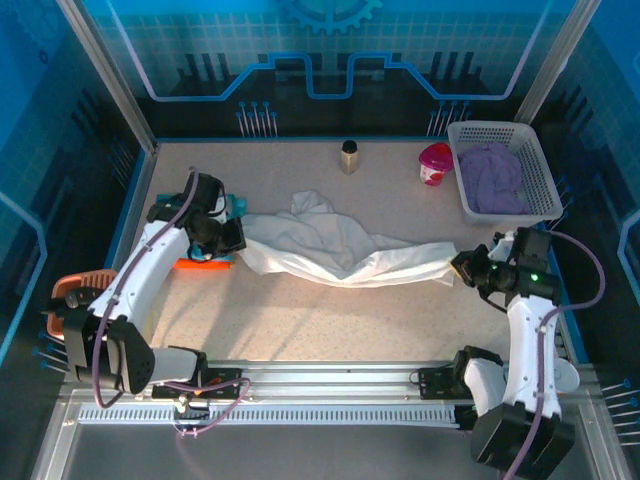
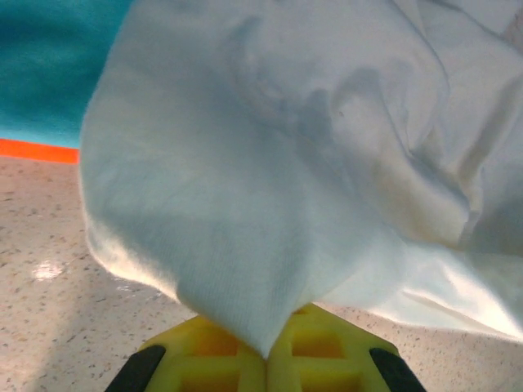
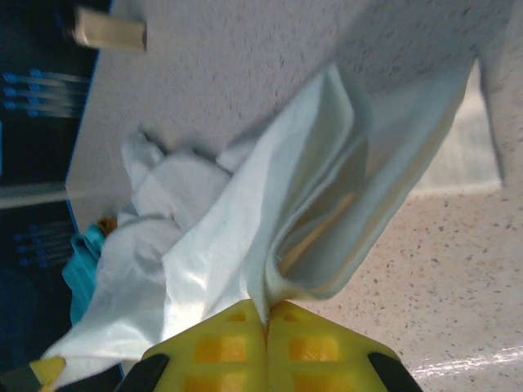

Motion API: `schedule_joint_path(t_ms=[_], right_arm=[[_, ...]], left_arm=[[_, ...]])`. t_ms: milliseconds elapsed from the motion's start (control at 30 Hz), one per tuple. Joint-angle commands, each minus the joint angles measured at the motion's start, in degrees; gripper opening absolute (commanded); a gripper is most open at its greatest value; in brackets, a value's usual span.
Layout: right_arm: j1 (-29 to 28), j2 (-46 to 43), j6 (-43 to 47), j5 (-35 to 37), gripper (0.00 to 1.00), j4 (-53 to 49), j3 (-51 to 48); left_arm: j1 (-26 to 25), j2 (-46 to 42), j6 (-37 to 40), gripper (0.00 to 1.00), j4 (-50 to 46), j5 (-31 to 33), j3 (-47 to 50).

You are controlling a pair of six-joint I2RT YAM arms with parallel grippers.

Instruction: Fold and stack the t-shirts

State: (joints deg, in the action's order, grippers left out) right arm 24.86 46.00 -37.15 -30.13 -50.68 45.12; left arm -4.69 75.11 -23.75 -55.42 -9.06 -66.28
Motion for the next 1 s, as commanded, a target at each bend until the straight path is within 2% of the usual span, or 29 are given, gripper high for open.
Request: schedule_joint_path(t_ms=[0, 33, 133, 267, 467, 633, 800, 867, 967], right_arm=[[2.5, 1.0, 0.6, -3.7, 0.0, -0.9, 1.7], [4.2, 1.7, -0.9, -5.3, 0.0, 1.1, 1.3], [4.8, 3.8, -5.1, -8.8, 0.0, 7.9, -0.1], [3.3, 8.3, -6.6, -8.9, 0.0, 12.4, 2.5], [-4.7, 15.0, -9.7, -3.4, 0.0, 18.5, 10.1], [-7.9, 23.4, -11.4, -1.1, 0.0, 22.8, 19.0], [-8.1, 28.7, -8.7, 2.0, 0.0, 21.3, 27.4], [-8.5, 28.8, -7.7, 1.9, 0.0, 19.2, 27.8], [-10.0, 27.0, -4.9, 3.6, 0.0, 14.2, 23.6]], left_arm=[[2.5, -0.5, 1.4, 0.0, -2.4, -1.9, -2.2], [2.8, -0.2, 1.5, 0.0, -2.3, -2.3, -3.3], [3.3, 1.4, 1.4, 0.0, -2.0, -4.2, -6.9], [3.3, 4.4, 0.2, 0.0, -0.7, -7.3, -11.1], [3.3, 11.0, -2.2, 0.0, 2.4, -11.1, -19.2], [3.3, 18.8, -2.1, 0.0, 1.4, -11.2, -32.6], [3.4, 24.5, -0.7, 0.0, -3.9, -9.2, -45.9], [3.4, 24.0, -1.0, 0.0, -3.5, -9.3, -45.5], [3.4, 21.4, -1.4, 0.0, -1.6, -9.3, -39.6]])
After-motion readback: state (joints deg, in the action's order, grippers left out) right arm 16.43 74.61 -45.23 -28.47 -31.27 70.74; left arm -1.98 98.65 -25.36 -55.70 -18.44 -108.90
